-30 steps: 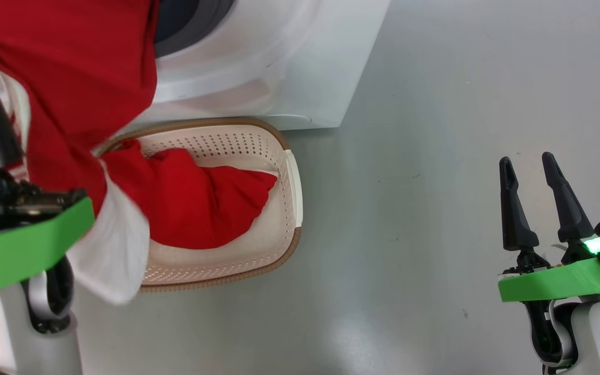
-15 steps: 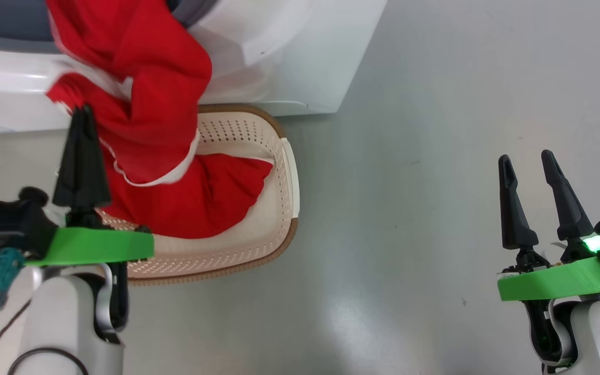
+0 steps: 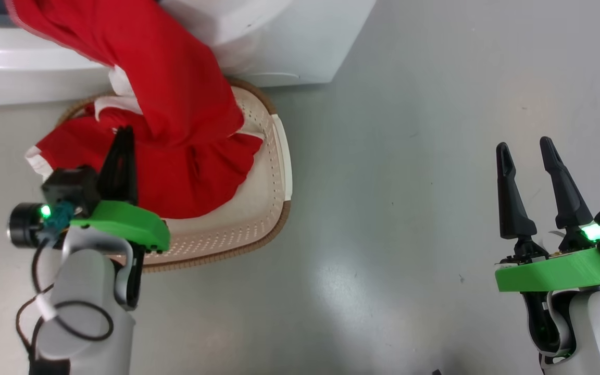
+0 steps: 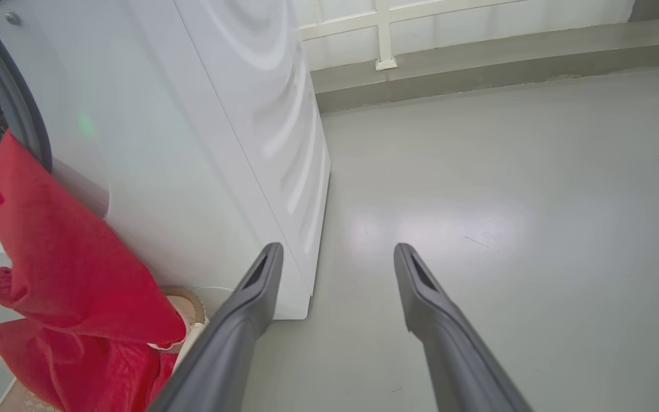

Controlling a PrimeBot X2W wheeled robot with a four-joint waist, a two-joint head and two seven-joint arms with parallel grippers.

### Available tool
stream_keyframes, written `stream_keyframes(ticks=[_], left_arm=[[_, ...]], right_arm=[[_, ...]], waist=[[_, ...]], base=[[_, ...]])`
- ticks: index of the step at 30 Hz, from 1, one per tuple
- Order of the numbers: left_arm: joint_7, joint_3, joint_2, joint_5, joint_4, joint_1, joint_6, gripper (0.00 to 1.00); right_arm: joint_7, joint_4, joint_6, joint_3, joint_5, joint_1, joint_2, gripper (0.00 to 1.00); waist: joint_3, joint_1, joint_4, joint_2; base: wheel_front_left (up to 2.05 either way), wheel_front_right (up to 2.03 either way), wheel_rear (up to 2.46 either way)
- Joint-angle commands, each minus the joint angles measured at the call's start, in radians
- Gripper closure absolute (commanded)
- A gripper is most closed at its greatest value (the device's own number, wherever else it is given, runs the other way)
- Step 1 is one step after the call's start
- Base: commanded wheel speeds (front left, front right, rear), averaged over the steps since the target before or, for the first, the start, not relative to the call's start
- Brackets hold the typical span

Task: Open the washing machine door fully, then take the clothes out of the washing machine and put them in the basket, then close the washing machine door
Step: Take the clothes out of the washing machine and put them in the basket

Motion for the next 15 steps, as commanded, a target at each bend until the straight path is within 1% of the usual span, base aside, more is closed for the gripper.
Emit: stream_keyframes(ticks=[1,2,8,12,15], left_arm=[[-0.005,0.018,0.029,0.018,0.022,-0.011,-0.013,1.00],[-0.005,0.018,0.029,0.018,0.022,-0.011,-0.013,1.00],[-0.005,0.010,0.034,0.042,0.142,-0.079,-0.014,1.00],[-0.005,0.015,0.038,0.044,0.193,-0.119,-0.013,1.00],[-0.005,0.022,0.039,0.041,0.216,-0.141,-0.012,0.86]], right_arm=[[-0.006,-0.024,0.007,0.030,-0.009,-0.006,-0.002,0.00],[-0.006,-0.024,0.007,0.030,-0.009,-0.006,-0.002,0.00],[-0.006,-0.026,0.007,0.035,-0.011,-0.018,-0.001,0.00],[-0.006,-0.027,0.007,0.040,-0.013,-0.023,-0.004,0.00],[-0.006,-0.028,0.007,0.041,-0.014,-0.027,-0.006,0.00]], waist=[[0.022,0.0000,-0.008,0.0000],[0.022,0.0000,-0.008,0.0000],[0.046,0.0000,-0.014,0.0000],[0.056,0.0000,-0.017,0.0000],[0.062,0.0000,-0.018,0.0000]], base=[[0.00,0.00,0.00],[0.00,0.00,0.00],[0.00,0.00,0.00],[0.00,0.00,0.00],[0.00,0.00,0.00]])
